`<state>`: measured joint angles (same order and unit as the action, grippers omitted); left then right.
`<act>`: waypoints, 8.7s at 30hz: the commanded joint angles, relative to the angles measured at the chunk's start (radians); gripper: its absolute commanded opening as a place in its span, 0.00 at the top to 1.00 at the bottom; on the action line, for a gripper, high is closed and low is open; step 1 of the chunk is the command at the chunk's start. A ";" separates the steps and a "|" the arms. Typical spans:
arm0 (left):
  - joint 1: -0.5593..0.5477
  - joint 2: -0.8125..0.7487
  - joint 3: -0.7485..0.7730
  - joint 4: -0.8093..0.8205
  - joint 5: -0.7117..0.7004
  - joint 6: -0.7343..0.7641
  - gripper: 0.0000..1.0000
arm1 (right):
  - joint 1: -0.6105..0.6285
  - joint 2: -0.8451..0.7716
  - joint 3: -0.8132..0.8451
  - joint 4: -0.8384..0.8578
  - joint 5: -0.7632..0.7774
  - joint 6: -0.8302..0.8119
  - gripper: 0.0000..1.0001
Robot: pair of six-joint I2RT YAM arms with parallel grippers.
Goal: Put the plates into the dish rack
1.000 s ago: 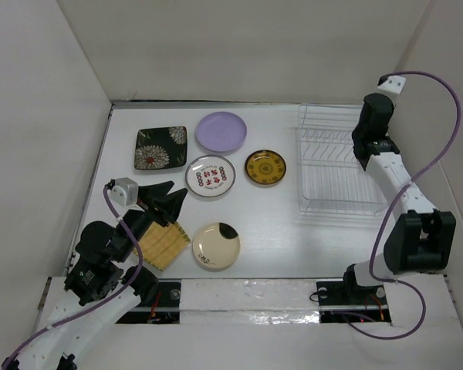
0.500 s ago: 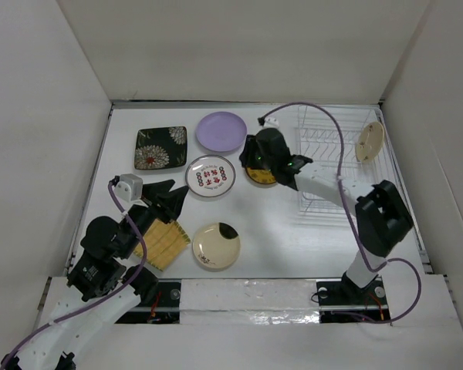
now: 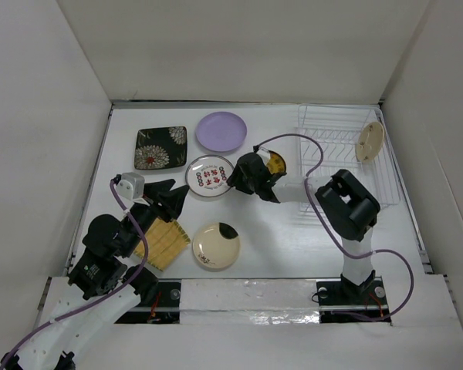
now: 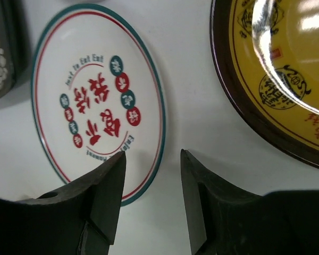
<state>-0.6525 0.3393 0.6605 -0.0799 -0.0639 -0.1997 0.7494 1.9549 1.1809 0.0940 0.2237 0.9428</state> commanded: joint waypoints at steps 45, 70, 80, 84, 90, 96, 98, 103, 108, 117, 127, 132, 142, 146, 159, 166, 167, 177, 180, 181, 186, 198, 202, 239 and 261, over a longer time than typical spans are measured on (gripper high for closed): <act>0.001 -0.097 0.019 0.045 0.058 -0.014 0.56 | -0.697 -0.597 0.095 0.098 0.619 -1.289 1.00; 0.001 -0.085 0.016 0.045 0.045 -0.014 0.56 | -0.780 -0.382 0.006 0.072 0.436 -1.138 0.75; 0.001 -0.079 0.016 0.042 0.012 -0.012 0.57 | -0.619 -0.553 0.134 -0.125 0.278 -0.845 0.70; 0.001 -0.071 0.013 0.039 -0.020 -0.010 0.65 | -0.377 -0.559 0.103 -0.155 0.119 -0.719 1.00; 0.001 -0.075 0.013 0.031 -0.127 -0.006 1.00 | -0.011 -0.348 0.045 -0.036 -0.156 -0.518 0.91; 0.001 -0.106 0.002 0.025 -0.252 -0.003 0.99 | 0.177 -0.105 0.225 -0.037 -0.314 -0.472 0.34; 0.001 -0.103 0.002 0.025 -0.275 0.000 0.93 | 0.202 -0.021 0.264 -0.042 -0.352 -0.455 0.29; 0.001 -0.080 0.005 0.016 -0.309 0.013 0.79 | 0.235 0.127 0.345 -0.040 -0.520 -0.398 0.27; 0.001 -0.060 0.007 0.011 -0.327 0.014 0.76 | 0.278 0.246 0.376 0.006 -0.687 -0.337 0.28; 0.001 -0.074 0.005 0.008 -0.321 0.016 0.74 | 0.298 0.317 0.502 0.104 -0.778 -0.236 1.00; 0.001 -0.157 0.004 0.014 -0.297 0.013 0.72 | 0.084 -0.161 0.373 -0.037 -0.456 -0.393 1.00; 0.001 -0.195 0.001 0.025 -0.248 0.006 0.70 | -0.166 -0.457 0.237 -0.281 0.048 -0.557 1.00; 0.001 -0.190 0.011 0.026 -0.154 -0.006 0.66 | -0.556 -0.556 0.200 -0.341 0.462 -0.872 1.00; 0.001 -0.195 0.011 0.029 -0.113 -0.012 0.65 | -0.648 -0.446 0.281 -0.366 0.494 -0.903 1.00; 0.001 -0.230 0.005 0.038 -0.086 -0.015 0.64 | -0.720 -0.304 0.367 -0.287 0.565 -1.124 1.00; 0.001 -0.227 0.005 0.040 -0.083 -0.017 0.64 | -0.745 -0.289 0.404 -0.278 0.467 -1.219 1.00; 0.001 -0.227 0.005 0.040 -0.082 -0.017 0.64 | -0.745 -0.281 0.389 -0.264 0.468 -1.230 1.00; 0.001 -0.223 0.002 0.040 -0.089 -0.017 0.64 | -0.705 -0.195 0.336 -0.223 0.456 -1.297 1.00; 0.001 -0.221 0.002 0.042 -0.088 -0.017 0.64 | -0.677 -0.177 0.310 -0.186 0.499 -1.340 1.00; 0.001 -0.220 0.004 0.040 -0.086 -0.017 0.64 | -0.677 -0.177 0.297 -0.177 0.503 -1.349 1.00; 0.001 -0.218 0.001 0.039 -0.086 -0.017 0.64 | -0.657 -0.188 0.264 -0.158 0.566 -1.278 0.54; 0.001 -0.111 -0.004 0.034 -0.089 -0.023 0.72 | -0.510 -0.473 0.212 -0.271 0.367 -0.846 0.76; 0.001 0.013 0.011 0.016 -0.068 -0.052 0.99 | -0.378 -0.625 0.030 -0.165 0.290 -0.724 1.00; 0.019 1.781 0.751 0.209 -0.040 -0.515 0.88 | -0.097 -1.248 -0.748 0.191 -0.018 -0.473 0.62; 0.019 0.756 0.050 0.318 -0.125 -0.491 1.00 | -0.142 -1.026 -0.689 0.291 -0.282 -0.467 0.05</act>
<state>-0.6361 1.1927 0.7639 0.2359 -0.2234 -0.6952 0.6033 0.8967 0.4316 0.3000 0.0357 0.4721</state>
